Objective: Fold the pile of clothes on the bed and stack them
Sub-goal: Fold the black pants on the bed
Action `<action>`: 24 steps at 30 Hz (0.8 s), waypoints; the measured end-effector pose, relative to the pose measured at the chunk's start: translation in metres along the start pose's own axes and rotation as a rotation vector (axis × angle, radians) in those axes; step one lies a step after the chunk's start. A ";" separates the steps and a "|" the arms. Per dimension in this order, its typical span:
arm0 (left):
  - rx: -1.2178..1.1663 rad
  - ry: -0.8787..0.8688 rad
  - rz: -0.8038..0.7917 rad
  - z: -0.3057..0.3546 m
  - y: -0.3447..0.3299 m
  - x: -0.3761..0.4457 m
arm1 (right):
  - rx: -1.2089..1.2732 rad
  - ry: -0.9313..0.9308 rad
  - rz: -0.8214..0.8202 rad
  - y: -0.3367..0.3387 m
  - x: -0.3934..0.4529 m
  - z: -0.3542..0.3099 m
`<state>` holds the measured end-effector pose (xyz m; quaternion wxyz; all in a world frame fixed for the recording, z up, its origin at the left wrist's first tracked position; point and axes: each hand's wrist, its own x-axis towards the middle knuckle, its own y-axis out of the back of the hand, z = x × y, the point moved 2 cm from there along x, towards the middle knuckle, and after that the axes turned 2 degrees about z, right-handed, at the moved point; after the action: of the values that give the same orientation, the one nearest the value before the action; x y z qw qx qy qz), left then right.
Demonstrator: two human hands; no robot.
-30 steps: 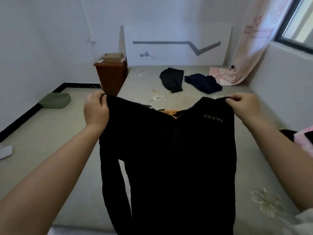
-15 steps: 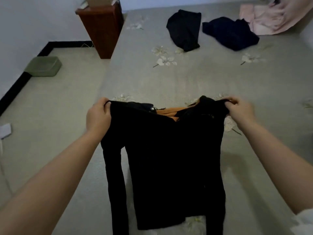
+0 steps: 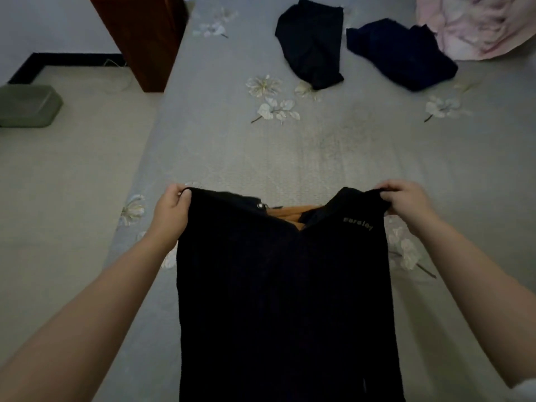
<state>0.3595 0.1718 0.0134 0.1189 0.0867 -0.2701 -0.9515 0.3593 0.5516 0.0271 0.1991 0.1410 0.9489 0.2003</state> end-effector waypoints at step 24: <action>0.682 -0.008 -0.116 -0.173 -0.104 -0.040 | -0.870 -0.026 0.139 -0.079 -0.004 0.214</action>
<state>0.4189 0.1835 -0.1834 0.0277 0.1331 -0.5676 -0.8120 0.4412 0.5496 -0.1862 0.2379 0.1102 0.7617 0.5925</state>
